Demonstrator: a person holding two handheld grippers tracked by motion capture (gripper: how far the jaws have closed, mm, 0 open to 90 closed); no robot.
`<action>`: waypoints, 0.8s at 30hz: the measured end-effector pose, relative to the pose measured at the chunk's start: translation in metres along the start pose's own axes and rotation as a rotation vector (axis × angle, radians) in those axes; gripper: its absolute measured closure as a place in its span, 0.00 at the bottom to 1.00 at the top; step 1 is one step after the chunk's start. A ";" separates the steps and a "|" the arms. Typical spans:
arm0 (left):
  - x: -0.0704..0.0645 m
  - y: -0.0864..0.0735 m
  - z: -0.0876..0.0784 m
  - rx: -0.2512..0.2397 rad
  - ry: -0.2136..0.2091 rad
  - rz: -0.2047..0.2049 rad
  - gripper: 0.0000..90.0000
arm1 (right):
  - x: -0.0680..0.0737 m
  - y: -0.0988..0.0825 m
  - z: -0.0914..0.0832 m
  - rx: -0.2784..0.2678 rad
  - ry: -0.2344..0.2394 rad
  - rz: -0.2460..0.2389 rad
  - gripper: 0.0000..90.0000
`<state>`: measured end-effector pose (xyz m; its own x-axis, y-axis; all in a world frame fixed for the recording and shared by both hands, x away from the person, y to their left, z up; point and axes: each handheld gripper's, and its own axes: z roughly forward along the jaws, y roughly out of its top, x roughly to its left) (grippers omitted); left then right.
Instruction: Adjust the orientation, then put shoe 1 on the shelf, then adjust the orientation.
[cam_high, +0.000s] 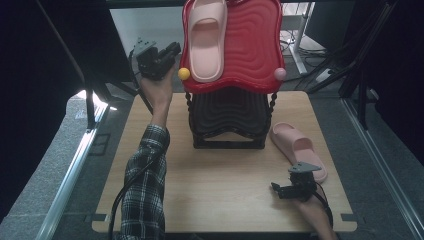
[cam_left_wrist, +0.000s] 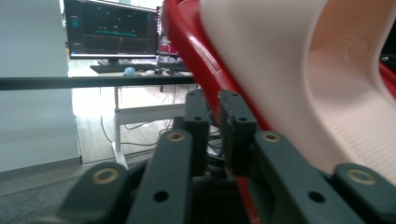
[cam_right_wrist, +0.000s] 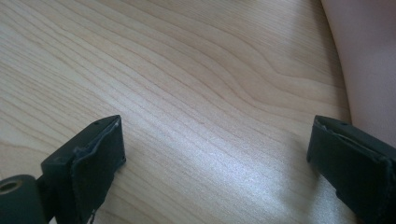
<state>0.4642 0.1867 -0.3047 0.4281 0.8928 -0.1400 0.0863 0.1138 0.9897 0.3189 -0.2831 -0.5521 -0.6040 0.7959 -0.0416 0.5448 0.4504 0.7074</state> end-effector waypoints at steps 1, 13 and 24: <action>0.002 -0.002 -0.001 0.000 0.007 -0.006 0.83 | 0.000 0.000 0.000 -0.001 0.000 -0.001 0.04; 0.013 -0.036 -0.017 0.054 0.111 -0.010 0.33 | 0.000 0.000 0.000 0.000 -0.001 -0.002 0.05; 0.025 -0.075 -0.036 0.154 0.132 -0.018 0.14 | 0.000 0.000 0.000 0.000 -0.001 -0.002 0.04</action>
<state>0.4363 0.2164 -0.3817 0.3045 0.9417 -0.1428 0.2343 0.0713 0.9696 0.3189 -0.2831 -0.5521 -0.6042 0.7956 -0.0435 0.5439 0.4518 0.7071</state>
